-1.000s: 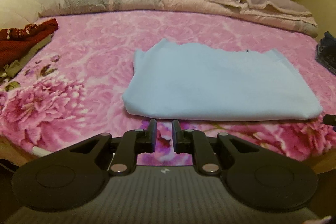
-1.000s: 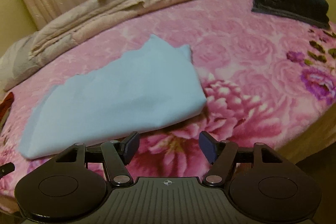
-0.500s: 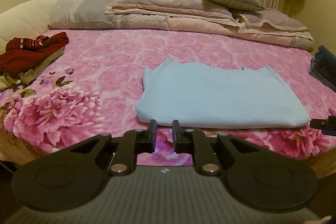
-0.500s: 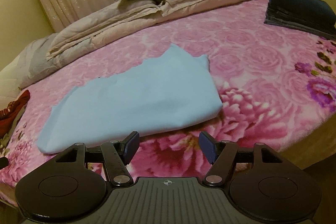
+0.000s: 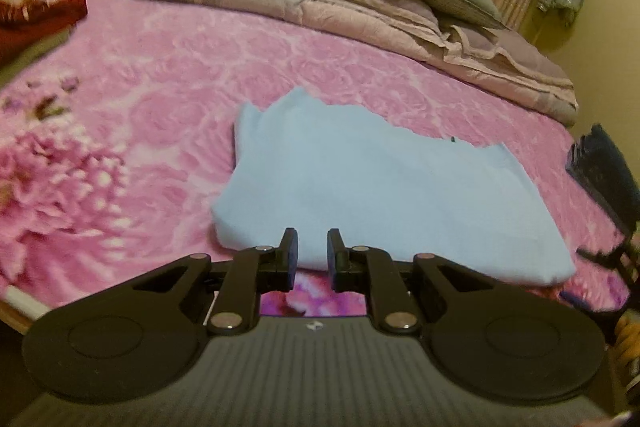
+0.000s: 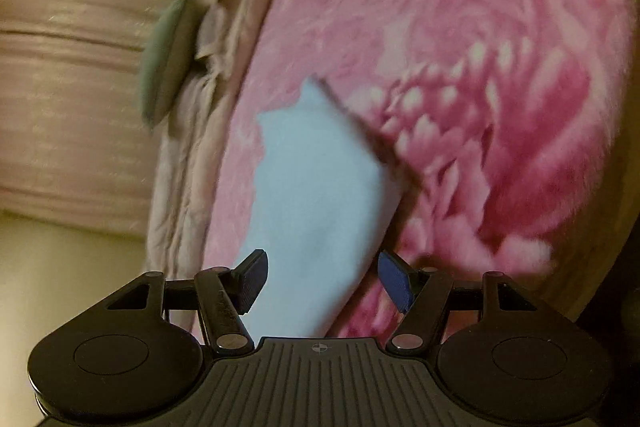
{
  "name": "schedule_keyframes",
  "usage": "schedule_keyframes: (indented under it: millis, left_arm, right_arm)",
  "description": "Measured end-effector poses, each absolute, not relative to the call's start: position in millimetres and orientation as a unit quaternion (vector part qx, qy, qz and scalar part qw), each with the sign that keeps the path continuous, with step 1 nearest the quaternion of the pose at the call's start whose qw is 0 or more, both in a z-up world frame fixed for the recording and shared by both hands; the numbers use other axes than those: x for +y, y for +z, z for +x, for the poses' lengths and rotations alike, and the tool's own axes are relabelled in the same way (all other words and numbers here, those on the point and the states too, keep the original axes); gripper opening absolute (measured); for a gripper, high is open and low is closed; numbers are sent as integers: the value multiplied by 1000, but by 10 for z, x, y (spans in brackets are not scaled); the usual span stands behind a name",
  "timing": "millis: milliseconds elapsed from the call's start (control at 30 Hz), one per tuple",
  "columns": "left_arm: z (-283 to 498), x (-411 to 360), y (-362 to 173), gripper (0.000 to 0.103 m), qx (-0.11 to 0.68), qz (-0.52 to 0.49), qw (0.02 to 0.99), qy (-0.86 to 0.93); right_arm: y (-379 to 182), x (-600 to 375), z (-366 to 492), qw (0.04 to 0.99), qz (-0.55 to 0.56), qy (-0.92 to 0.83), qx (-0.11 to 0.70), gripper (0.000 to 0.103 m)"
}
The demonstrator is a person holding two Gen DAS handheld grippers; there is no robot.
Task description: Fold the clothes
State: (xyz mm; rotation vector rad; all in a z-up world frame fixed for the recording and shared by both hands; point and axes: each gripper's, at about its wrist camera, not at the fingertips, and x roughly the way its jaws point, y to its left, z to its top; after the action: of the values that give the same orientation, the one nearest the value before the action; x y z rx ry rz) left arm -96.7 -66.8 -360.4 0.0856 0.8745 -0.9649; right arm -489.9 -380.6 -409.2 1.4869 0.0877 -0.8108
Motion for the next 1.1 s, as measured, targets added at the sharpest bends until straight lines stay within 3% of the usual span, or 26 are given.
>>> schedule_keyframes:
  millis: [67,167,433,567,633,733,833,967,1100]
  left_arm:
    - [-853,-737,-3689,12,421,23,789,-447]
    - [-686,-827,-3818,11,442,-2,780,-443]
    - [-394,-940,-4132,11,486,-59,757,-432]
    - [-342,-950,-4248,11,496,-59,754,-426]
    - [-307,-945,-4253,11,498,-64,752,-428]
    - [-255,-913,-4239,11,501,-81,745,-432]
    - [-210,-848,-4209,11,503,-103,739,-437]
    - [-166,-695,-4163,11,503,-134,731,-442]
    - [-120,-522,-4148,11,508,-157,724,-439]
  right_arm:
    - [-4163,-3886,-4859,647,662,-376,42,65]
    - [-4277,-3959,-4795,644,666,-376,17,54]
    - [-4433,-3962,-4705,679,632,-369,-60,50]
    - [-4429,-4017,-4603,689,614,-386,-21,19]
    - [-4358,-4066,-4528,694,598,-401,19,15]
    - [-3994,-4048,-4190,746,478,-444,133,14]
    - [-3543,-3777,-3649,817,281,-458,211,12]
    - [-3284,-3132,-2935,875,53,-408,256,12]
    - [-3442,-2399,-2386,904,-96,-307,280,12]
